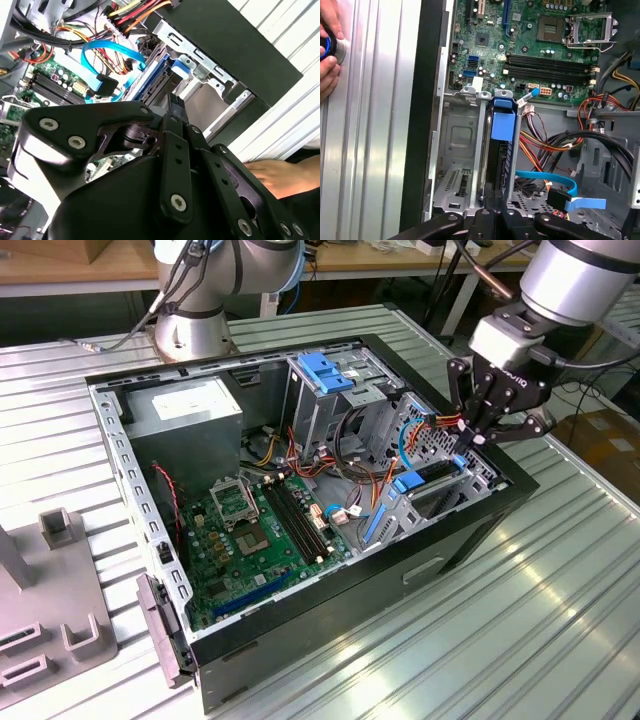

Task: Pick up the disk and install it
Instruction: 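Insert the first disk wire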

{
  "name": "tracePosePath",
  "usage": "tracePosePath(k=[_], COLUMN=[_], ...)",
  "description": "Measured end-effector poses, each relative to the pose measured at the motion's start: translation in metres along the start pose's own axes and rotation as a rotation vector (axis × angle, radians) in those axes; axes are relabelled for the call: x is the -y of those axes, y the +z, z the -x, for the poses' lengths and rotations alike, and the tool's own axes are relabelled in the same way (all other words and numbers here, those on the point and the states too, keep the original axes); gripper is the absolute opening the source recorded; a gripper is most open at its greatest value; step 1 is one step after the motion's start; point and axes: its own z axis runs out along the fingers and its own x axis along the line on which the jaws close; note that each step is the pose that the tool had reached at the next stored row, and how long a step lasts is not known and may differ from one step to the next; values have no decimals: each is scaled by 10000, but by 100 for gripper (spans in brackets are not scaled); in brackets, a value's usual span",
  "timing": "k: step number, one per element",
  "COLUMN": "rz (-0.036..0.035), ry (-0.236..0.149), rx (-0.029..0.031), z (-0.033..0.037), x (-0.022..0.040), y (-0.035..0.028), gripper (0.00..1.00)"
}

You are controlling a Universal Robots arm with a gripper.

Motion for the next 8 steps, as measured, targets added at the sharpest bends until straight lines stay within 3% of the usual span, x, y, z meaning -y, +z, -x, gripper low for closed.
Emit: tracePosePath(k=[3,6,8], rz=[-2,-7,-7], ry=[-142,-141,-142], rx=[5,4,4], z=[-4,-17,-23], x=[32,159,212], y=[1,5,7], gripper=[11,11,11])
